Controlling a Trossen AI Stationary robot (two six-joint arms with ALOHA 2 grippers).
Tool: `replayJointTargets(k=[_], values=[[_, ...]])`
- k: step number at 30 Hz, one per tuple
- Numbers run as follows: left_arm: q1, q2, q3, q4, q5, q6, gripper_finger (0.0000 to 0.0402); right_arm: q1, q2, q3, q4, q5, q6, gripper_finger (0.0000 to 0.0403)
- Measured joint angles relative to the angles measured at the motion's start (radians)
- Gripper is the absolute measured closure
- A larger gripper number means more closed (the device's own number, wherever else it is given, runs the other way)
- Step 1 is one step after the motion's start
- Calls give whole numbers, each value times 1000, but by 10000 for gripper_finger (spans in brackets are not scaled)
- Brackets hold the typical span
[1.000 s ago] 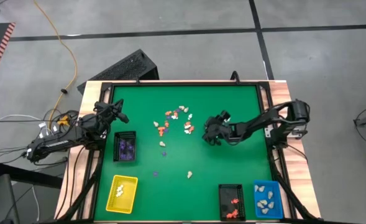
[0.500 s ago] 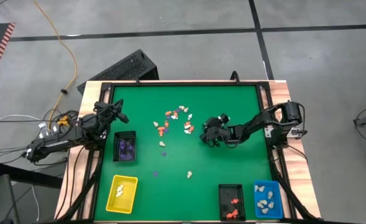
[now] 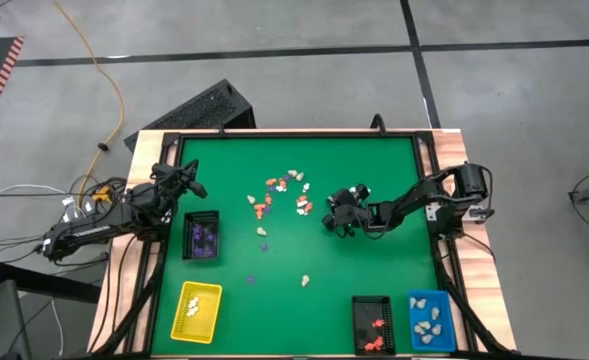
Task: Sort Halloween decoration
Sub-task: Put the white skull toy into the blue basket
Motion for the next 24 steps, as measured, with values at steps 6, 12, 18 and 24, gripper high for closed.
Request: replayJointTargets(k=[6, 12, 18, 24], values=[[0, 0, 0, 0, 0, -1, 401, 10, -129, -3, -60, -28, -68, 316], [0, 0, 0, 0, 2, -2, 401, 20, -348, -2, -286, -103, -56, 314], [0, 0, 0, 0, 2, 0, 401, 89, -575, -1, -560, -278, 74, 313], [0, 0, 0, 0, 1, 0, 401, 181, -770, -1, -809, -507, 285, 313]])
